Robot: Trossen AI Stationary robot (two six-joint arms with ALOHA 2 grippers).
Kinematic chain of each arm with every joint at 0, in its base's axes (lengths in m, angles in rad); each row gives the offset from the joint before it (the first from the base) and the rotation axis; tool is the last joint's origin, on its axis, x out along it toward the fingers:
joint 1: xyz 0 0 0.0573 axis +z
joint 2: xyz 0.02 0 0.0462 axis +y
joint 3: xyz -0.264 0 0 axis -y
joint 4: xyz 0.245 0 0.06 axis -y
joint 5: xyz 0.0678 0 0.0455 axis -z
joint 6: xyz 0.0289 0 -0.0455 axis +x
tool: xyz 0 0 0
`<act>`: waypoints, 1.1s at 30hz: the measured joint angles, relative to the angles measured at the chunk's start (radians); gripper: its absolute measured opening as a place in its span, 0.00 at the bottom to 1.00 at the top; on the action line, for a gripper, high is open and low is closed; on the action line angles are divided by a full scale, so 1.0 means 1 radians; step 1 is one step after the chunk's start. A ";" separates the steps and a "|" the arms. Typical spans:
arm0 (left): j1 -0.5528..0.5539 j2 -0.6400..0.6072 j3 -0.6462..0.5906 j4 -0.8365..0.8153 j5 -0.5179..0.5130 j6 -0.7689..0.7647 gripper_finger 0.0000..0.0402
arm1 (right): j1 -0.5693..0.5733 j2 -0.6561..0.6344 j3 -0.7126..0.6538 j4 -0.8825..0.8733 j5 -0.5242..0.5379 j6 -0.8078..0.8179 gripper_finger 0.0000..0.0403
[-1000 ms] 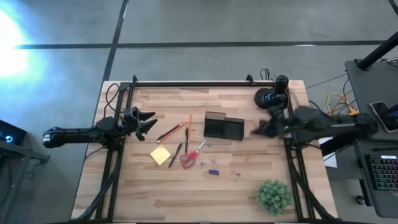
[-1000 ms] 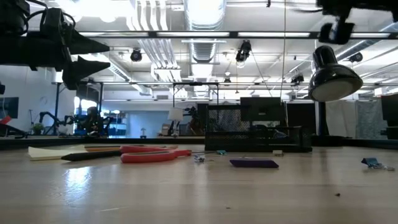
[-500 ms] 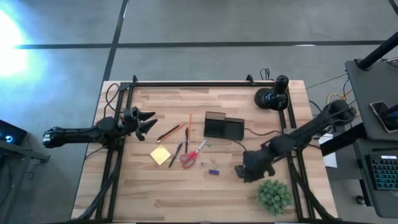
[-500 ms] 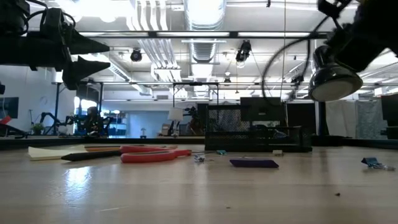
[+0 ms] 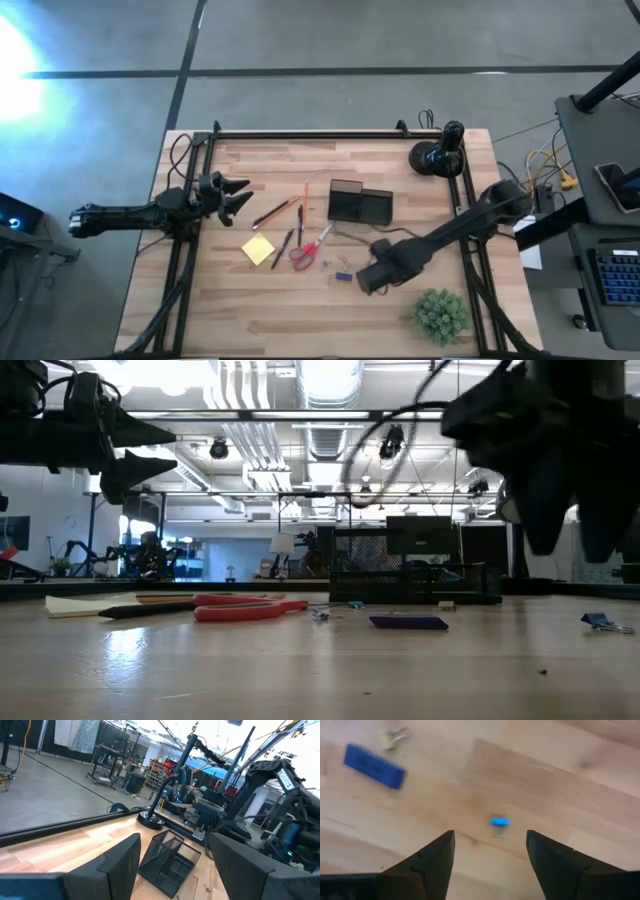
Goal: Pick and place office supplies into organizer
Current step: Put the bottom blue binder clip into the desk organizer
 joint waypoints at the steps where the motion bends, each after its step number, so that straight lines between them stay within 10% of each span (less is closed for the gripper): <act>1: 0.000 0.000 0.000 0.000 0.000 0.000 0.57 | 0.000 0.027 0.014 -0.007 -0.001 -0.018 0.59; 10: 0.000 0.000 0.000 0.000 0.000 0.000 0.57 | 0.029 0.191 0.107 -0.053 -0.011 -0.002 0.52; 33: 0.000 0.001 0.000 0.000 0.000 0.000 0.57 | 0.051 0.145 0.000 0.052 0.023 -0.102 0.17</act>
